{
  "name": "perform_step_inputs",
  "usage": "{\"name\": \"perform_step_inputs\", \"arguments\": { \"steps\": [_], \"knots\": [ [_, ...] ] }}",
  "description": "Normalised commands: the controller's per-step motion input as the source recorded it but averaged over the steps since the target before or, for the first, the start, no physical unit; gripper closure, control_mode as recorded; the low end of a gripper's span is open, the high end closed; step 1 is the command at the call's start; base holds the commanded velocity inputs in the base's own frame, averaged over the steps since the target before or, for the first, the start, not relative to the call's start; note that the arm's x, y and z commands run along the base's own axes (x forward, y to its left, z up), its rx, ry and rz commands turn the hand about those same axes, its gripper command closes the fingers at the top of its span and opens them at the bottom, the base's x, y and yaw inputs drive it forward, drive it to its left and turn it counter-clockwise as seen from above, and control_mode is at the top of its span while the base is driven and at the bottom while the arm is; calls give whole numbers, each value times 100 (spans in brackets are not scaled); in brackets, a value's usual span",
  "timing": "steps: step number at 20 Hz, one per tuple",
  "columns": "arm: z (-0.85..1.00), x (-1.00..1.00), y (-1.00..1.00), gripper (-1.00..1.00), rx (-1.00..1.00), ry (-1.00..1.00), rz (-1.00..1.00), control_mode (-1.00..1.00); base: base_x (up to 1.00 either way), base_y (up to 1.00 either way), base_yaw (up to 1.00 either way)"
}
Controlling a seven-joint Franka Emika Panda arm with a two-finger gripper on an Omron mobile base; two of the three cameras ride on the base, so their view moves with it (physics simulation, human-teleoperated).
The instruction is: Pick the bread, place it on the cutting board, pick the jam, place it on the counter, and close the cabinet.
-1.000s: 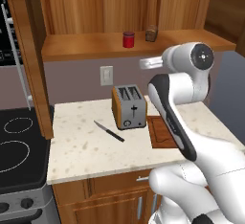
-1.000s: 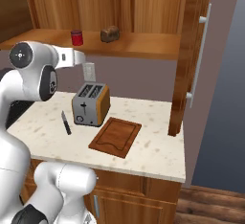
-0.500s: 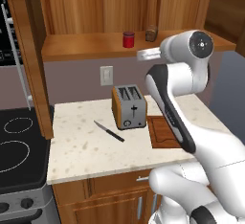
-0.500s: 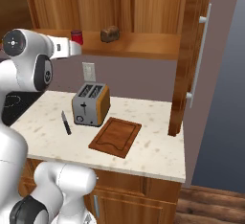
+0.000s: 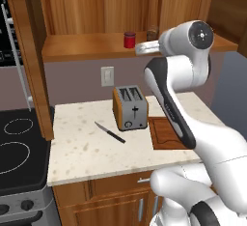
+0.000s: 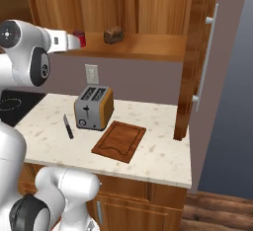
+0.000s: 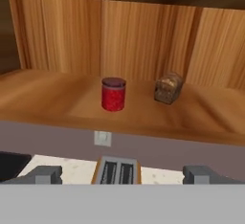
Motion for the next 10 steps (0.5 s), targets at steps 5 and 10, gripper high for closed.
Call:
{"name": "perform_step_inputs", "arguments": {
  "steps": [5, 10],
  "knots": [
    [13, 0, 15, -100, 0, 0, 0, -100, 0, 0, 0],
    [12, 0, 20, -100, 0, 0, 0, -100, 0, 0, 0]
  ]
}}
